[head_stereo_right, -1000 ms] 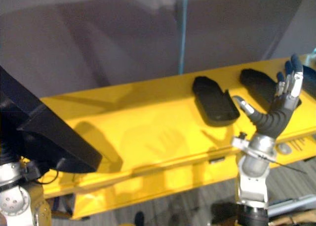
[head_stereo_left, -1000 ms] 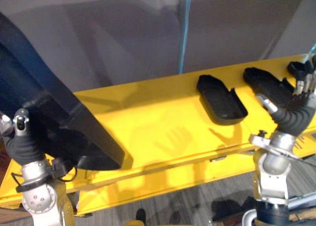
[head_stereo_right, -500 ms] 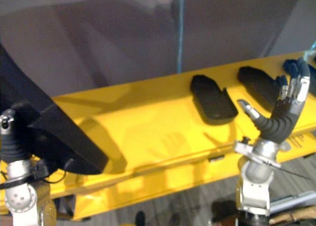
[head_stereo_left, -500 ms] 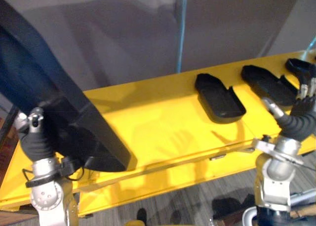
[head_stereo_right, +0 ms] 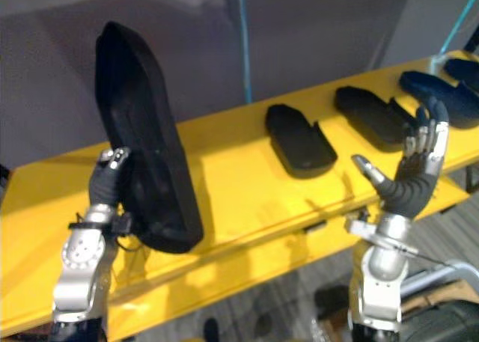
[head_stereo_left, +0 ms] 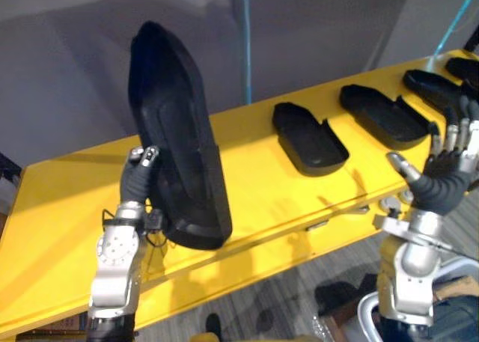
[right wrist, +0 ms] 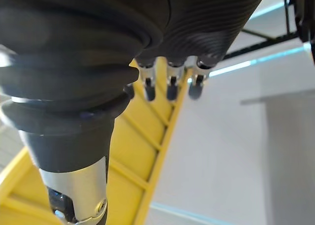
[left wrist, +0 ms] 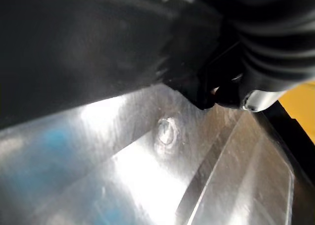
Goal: Walk over and take plastic housings, then place them on the shelf
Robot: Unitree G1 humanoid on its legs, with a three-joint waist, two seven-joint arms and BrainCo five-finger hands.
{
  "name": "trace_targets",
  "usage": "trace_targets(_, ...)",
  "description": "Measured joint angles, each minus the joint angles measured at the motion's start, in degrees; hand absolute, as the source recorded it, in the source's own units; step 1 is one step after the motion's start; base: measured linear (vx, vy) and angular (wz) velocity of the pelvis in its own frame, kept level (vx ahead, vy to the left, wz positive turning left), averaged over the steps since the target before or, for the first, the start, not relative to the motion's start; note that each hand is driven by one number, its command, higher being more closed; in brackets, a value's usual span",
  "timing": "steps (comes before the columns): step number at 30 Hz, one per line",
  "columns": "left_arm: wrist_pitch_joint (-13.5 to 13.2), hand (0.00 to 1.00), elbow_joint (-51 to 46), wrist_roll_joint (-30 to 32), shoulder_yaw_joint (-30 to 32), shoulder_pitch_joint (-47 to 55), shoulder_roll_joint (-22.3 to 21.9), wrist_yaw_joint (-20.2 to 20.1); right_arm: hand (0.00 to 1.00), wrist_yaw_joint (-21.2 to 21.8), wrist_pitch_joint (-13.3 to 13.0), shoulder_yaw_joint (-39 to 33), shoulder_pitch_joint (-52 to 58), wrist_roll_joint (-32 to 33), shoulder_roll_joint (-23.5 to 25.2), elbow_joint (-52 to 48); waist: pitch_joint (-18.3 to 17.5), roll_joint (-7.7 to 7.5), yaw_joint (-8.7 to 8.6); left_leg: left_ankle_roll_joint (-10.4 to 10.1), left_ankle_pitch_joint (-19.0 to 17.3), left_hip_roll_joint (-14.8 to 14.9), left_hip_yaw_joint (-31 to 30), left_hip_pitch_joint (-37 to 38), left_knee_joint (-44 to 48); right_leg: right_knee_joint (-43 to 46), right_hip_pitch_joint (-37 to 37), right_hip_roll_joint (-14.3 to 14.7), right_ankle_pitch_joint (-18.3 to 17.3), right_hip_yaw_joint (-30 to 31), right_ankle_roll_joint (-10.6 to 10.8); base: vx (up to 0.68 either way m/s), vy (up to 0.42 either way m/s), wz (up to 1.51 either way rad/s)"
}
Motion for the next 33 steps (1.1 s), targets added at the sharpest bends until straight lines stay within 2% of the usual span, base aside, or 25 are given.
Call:
trace_targets(3, 2.01, 1.00, 5.84, 1.94, 0.32, -3.72, 3.78, 0.26, 0.00, 0.68, 0.00, 0.16, -0.01, 1.18, -0.20, 0.00, -0.11, 0.18, -0.54, -0.05, 0.13, 1.07, 1.87, -0.09, 0.00, -0.49, -0.43, 0.89, -0.01, 0.97, -0.17, -0.07, -0.019, -0.09)
trace_targets(6, 4.39, 1.00, 12.51, 3.62, 0.77, -7.37, 5.45, 0.37, 0.00, 1.15, 0.00, 0.41, 0.04, 2.23, -0.60, -0.01, -0.37, 0.53, -0.82, -0.79, 1.43, 1.48, 2.34, -0.80, 0.02, -0.28, -1.92, 1.19, 0.86, 1.65, 0.30, 0.00, -0.017, -0.10)
trace_targets(13, 8.17, 1.00, 28.06, 5.98, -0.19, -14.96, 6.00, 0.55, 0.00, 1.88, 0.06, 3.74, 0.19, 2.60, -1.70, 0.47, -0.59, 0.83, -0.99, -0.81, 2.25, 1.61, 2.30, -0.85, 0.03, 0.45, -2.01, 1.31, 0.76, 1.59, -0.23, -0.01, -0.004, 0.03)
trace_targets(15, 10.15, 1.00, 33.36, 6.03, -0.45, -17.17, 6.09, 1.87, 0.00, 2.39, 0.05, 4.34, 0.10, 2.75, -1.81, 1.56, -0.77, 1.06, -1.51, -0.89, 2.52, 1.94, 2.14, -1.10, 0.02, 0.72, -2.31, 1.65, 0.55, 1.61, -0.58, -0.05, -0.007, 0.02)
trace_targets(18, 11.06, 1.00, 38.98, 5.77, -0.78, -19.16, 7.35, 3.15, 0.00, 2.47, 0.06, 4.94, 0.03, 3.88, -1.82, 2.59, -1.23, 1.62, -2.40, -0.95, 3.08, 2.50, 2.14, -2.27, 0.01, 1.09, -3.82, 2.28, 0.54, 2.02, -0.66, -0.06, -0.013, -0.02)
trace_targets(21, 12.69, 1.00, 41.59, 5.59, -0.85, -20.40, 7.88, 4.35, 0.00, 2.49, 0.06, 4.89, 0.07, 4.21, -1.83, 2.80, -1.26, 1.66, -3.25, -1.11, 3.37, 3.03, 2.19, -2.23, 0.02, 1.29, -3.99, 2.78, 0.65, 2.41, -0.82, -0.04, -0.018, -0.06)
trace_targets(27, 15.32, 1.00, 47.05, 5.65, -2.61, -23.80, 7.43, 6.59, 0.00, 2.25, 0.05, 4.93, 0.04, 4.17, -2.28, 2.80, -1.39, 1.80, -3.76, -1.03, 3.54, 3.62, 2.49, -2.74, 0.01, 1.39, -4.80, 3.38, 0.83, 3.24, -1.03, -0.04, -0.007, -0.03)
trace_targets(33, 18.90, 1.00, 50.37, 5.55, -3.09, -24.18, 6.44, 6.67, 0.00, 1.05, 0.06, 4.88, -0.02, 4.17, -2.48, 2.79, -1.40, 1.77, -3.61, -0.97, 3.50, 3.60, 2.60, -2.78, 0.02, 1.41, -4.82, 3.38, 0.92, 3.41, -0.99, 0.00, 0.000, 0.00)
